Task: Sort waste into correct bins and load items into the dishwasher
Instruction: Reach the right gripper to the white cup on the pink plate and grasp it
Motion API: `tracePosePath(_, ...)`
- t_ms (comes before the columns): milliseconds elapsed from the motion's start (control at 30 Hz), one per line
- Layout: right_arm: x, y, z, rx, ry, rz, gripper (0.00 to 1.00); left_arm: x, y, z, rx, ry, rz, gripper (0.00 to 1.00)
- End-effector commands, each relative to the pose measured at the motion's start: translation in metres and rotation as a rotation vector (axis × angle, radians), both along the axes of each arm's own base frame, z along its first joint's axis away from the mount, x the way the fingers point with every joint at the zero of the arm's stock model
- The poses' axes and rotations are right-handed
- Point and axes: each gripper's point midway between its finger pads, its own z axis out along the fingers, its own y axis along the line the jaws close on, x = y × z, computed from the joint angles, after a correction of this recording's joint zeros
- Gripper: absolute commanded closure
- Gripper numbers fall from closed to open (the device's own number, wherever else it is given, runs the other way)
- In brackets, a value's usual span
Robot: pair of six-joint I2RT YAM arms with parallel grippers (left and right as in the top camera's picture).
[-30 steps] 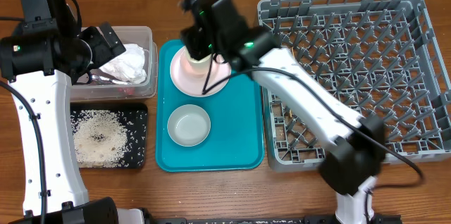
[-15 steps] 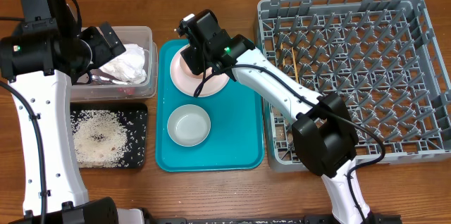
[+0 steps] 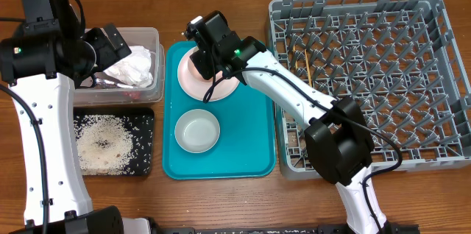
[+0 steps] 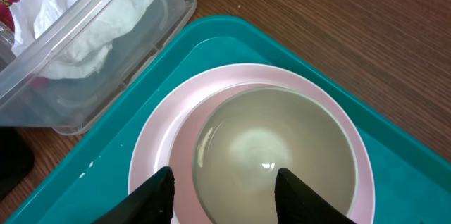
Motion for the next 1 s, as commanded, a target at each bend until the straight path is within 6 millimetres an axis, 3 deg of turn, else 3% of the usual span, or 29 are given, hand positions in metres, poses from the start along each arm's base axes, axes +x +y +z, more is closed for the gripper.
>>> tracePosePath(0,-0.003,-0.001,-0.010,-0.007,0.008,0.011,0.52,0.001,0.001,0.006,0.015,-0.014,-0.007,0.00)
tracePosePath(200,-0.011,0.004,-0.019,0.015,0.038,0.039,0.53,0.001,0.001,0.006,0.015,-0.014,-0.008,0.00)
tracePosePath(400,-0.012,0.002,-0.020,0.008,0.047,0.039,0.70,0.001,0.001,0.006,0.015,-0.014,-0.008,0.00)
tracePosePath(767,-0.019,-0.003,-0.026,-0.019,0.079,0.038,0.71,0.001,0.001,0.006,0.015,-0.014,-0.008,0.00)
tracePosePath(967,-0.019,-0.003,-0.026,-0.019,0.079,0.038,0.78,0.001,0.001,0.006,0.015,-0.014,-0.008,0.00)
